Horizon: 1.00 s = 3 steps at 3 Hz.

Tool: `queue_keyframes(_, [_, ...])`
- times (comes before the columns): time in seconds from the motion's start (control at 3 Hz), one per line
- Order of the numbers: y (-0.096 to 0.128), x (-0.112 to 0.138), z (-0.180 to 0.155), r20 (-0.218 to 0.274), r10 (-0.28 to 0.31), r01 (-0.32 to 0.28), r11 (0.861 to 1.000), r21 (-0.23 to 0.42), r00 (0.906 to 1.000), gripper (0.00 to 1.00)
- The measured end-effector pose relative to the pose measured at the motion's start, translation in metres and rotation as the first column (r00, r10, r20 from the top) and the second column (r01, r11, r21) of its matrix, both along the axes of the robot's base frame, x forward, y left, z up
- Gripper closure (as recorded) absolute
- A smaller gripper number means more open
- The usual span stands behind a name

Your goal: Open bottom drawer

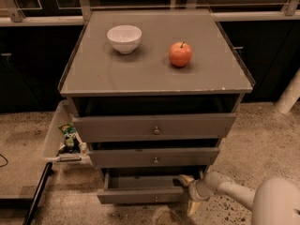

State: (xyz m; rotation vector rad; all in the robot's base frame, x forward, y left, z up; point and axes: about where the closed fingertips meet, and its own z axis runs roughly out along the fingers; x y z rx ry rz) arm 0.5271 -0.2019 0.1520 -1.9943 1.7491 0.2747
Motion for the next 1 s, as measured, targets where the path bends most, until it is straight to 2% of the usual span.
queue_keyframes(0.33, [0.0,0.0,0.0,0.0,0.0,0.0,1.0,0.0,1.0,0.19])
queue_keyframes(1.0, [0.0,-0.0002,0.0,0.0,0.0,0.0,1.0,0.0,1.0,0.66])
